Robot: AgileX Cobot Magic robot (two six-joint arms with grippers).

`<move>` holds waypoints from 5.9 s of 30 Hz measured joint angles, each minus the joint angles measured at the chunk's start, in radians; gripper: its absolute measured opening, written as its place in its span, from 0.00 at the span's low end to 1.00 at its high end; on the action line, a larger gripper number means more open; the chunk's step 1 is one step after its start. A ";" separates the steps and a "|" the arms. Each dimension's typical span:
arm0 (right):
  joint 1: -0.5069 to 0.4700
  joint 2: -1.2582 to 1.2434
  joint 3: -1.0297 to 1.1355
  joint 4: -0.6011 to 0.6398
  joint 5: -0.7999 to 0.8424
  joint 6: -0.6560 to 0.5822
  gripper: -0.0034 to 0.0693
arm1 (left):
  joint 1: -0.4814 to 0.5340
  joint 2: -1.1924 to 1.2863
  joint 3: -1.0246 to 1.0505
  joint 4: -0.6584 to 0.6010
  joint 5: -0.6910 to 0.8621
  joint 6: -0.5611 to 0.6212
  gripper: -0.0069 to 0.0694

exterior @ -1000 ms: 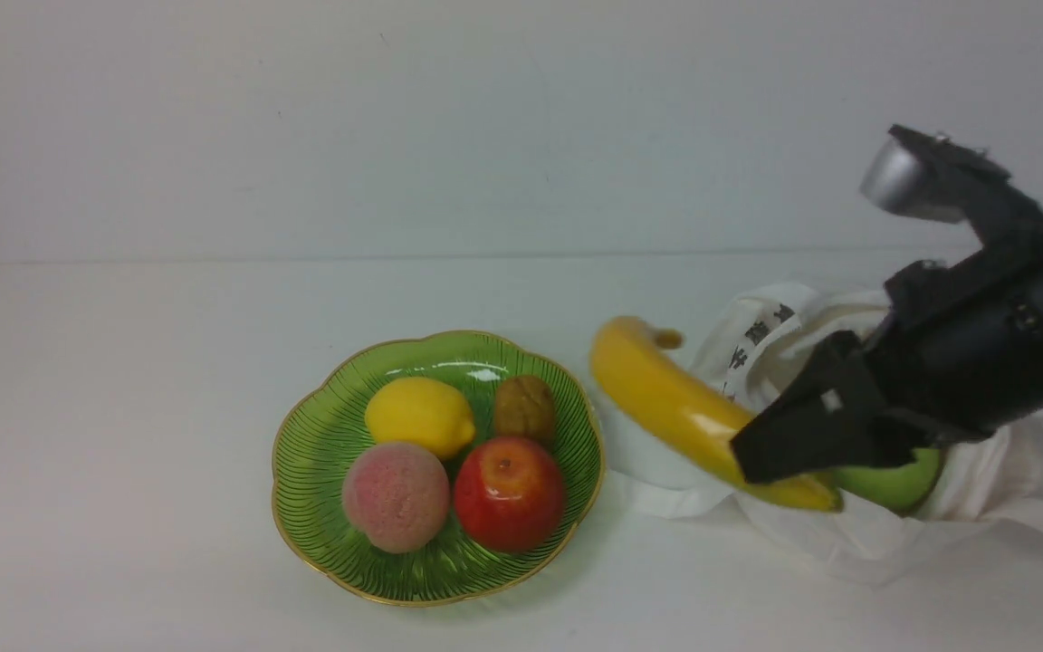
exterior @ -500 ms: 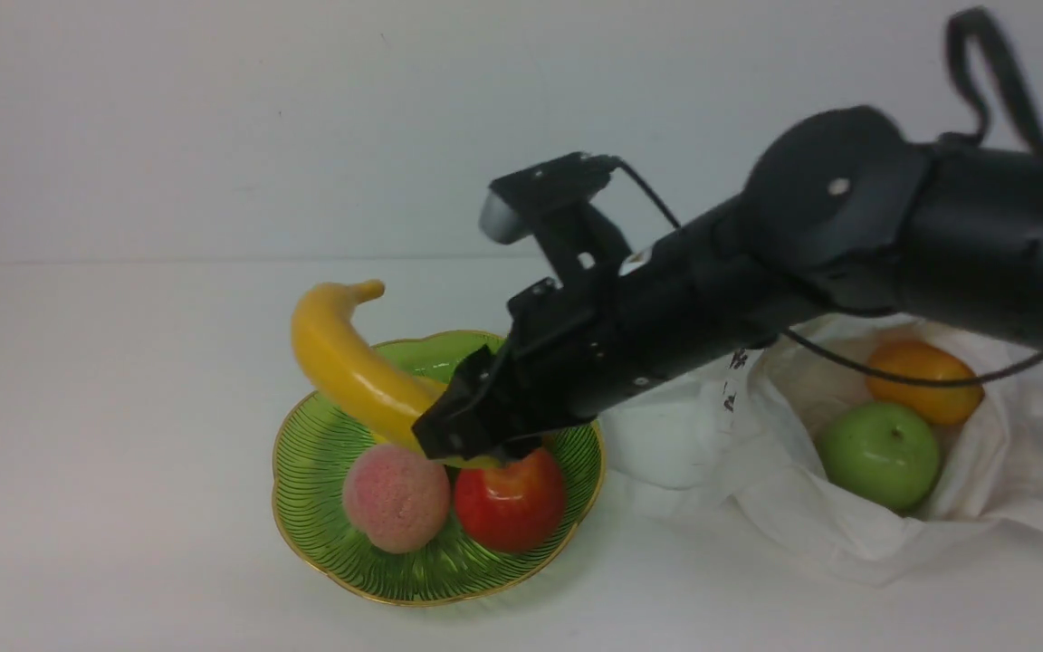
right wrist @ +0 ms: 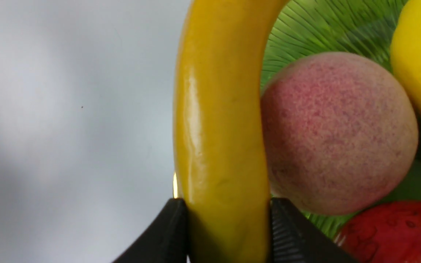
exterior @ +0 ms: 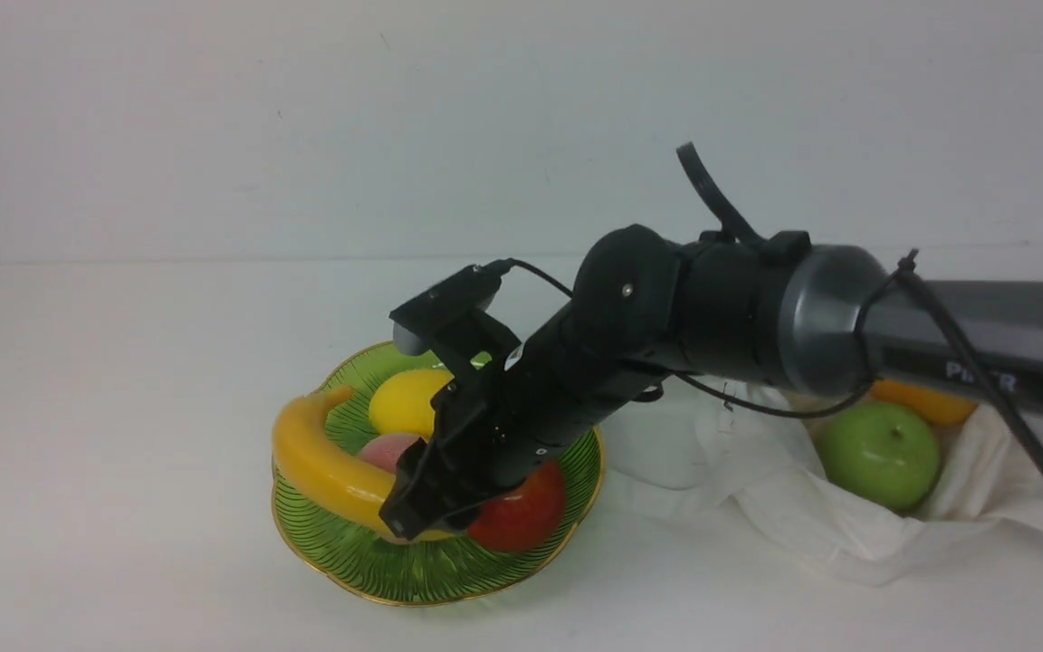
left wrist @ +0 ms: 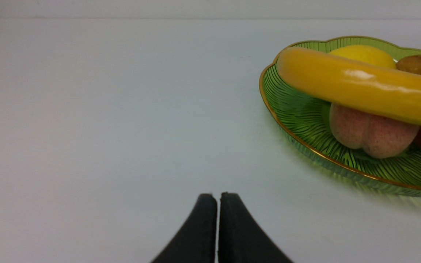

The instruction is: Take the fruit out of the cloth bag on the white table and place them on a plate.

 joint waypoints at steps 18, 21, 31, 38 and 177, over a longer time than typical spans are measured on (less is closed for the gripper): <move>0.009 -0.048 -0.084 -0.280 0.126 0.200 0.75 | 0.000 0.000 0.000 0.000 0.000 0.000 0.08; 0.009 -0.116 -0.137 -0.431 0.228 0.344 0.58 | 0.000 0.000 0.000 0.000 0.000 0.000 0.08; 0.009 -0.560 -0.122 -0.901 0.475 0.800 0.03 | 0.000 0.000 0.000 0.000 0.000 0.000 0.08; 0.009 -0.995 0.254 -0.969 0.275 0.997 0.03 | 0.000 0.000 0.000 0.000 0.000 0.000 0.08; -0.748 -2.028 1.506 -0.766 -0.376 0.711 0.03 | 0.000 0.000 0.000 0.000 0.000 0.000 0.08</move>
